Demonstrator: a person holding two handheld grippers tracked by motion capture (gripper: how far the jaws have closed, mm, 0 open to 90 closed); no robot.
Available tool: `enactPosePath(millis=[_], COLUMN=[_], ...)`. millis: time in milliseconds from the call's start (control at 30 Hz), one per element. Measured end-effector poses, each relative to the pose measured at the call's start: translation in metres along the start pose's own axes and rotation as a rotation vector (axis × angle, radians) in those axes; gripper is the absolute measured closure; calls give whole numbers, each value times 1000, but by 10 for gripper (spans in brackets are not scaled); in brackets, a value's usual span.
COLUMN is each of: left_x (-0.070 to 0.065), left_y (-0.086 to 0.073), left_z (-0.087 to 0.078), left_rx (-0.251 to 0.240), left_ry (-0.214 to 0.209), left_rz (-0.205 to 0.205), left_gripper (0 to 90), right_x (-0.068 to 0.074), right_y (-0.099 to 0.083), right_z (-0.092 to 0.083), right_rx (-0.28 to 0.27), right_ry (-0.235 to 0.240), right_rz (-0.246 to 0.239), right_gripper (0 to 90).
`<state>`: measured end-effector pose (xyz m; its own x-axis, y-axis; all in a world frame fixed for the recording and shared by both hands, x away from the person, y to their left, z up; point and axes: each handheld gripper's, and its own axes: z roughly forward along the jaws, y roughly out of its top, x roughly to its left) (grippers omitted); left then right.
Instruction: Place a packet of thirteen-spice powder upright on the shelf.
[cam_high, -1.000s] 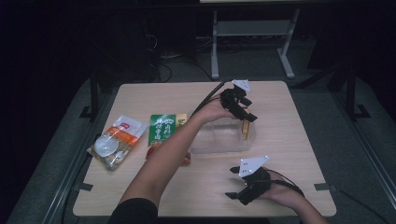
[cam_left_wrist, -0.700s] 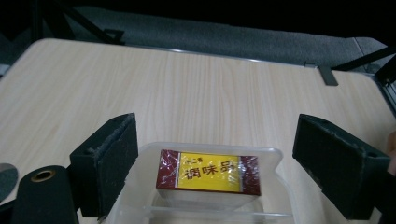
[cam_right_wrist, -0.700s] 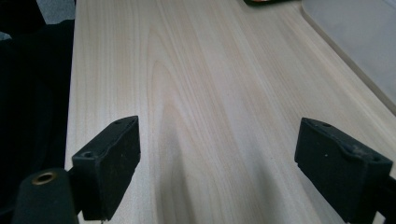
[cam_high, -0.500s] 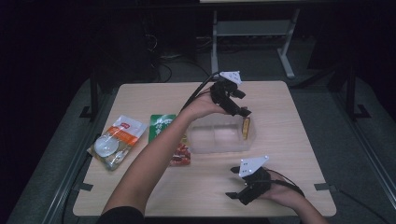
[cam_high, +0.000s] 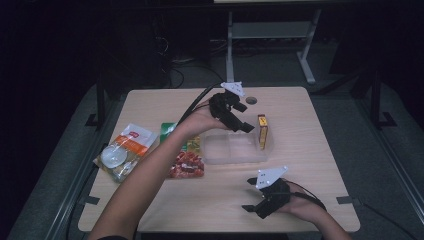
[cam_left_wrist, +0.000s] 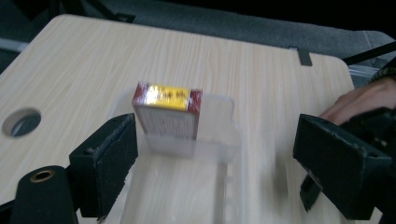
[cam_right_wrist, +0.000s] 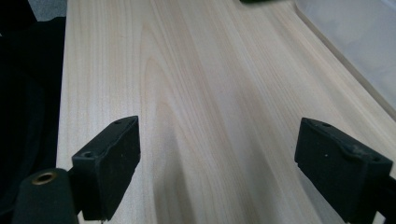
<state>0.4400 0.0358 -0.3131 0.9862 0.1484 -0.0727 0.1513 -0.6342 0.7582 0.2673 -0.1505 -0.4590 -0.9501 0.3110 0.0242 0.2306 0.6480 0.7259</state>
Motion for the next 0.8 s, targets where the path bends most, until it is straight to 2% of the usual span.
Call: enactPosePath(millis=[100,333,400,467,567,633,700,800], left_x=[-4,-29,-32,-41,-50,-53,-58,-66], left_y=[-4,-23,-26,-35,-48,-52,-60,-75], left_z=[-6,-34,-38,-49,-63,-66,-73,-81], left_rx=[-6,-16,-19,-35,-44,-45,-39,-55], left_ry=[1,39,44,56,59,68,82,104], left_rz=[-4,-26,-31,-44,-32,-33,-26,-46], left_gripper=[135,138,142,142,143,143,143,143], right_x=[0,-1,-2,-3,-4,-6,-5,-3], right_y=[0,-1,-2,-3,-4,-4,-4,-3], right_z=[0,-3,-4,-5,-6,-6,-5,-3], right_rx=[-1,-11,-17,-17,-18,-13,-9,-3], right_ry=[-1,1,0,-5,-14,-23,-25,-27], right_rz=[-1,24,32,44,53,43,54,63], right_gripper=[141,140,140,140,140,140,140,140])
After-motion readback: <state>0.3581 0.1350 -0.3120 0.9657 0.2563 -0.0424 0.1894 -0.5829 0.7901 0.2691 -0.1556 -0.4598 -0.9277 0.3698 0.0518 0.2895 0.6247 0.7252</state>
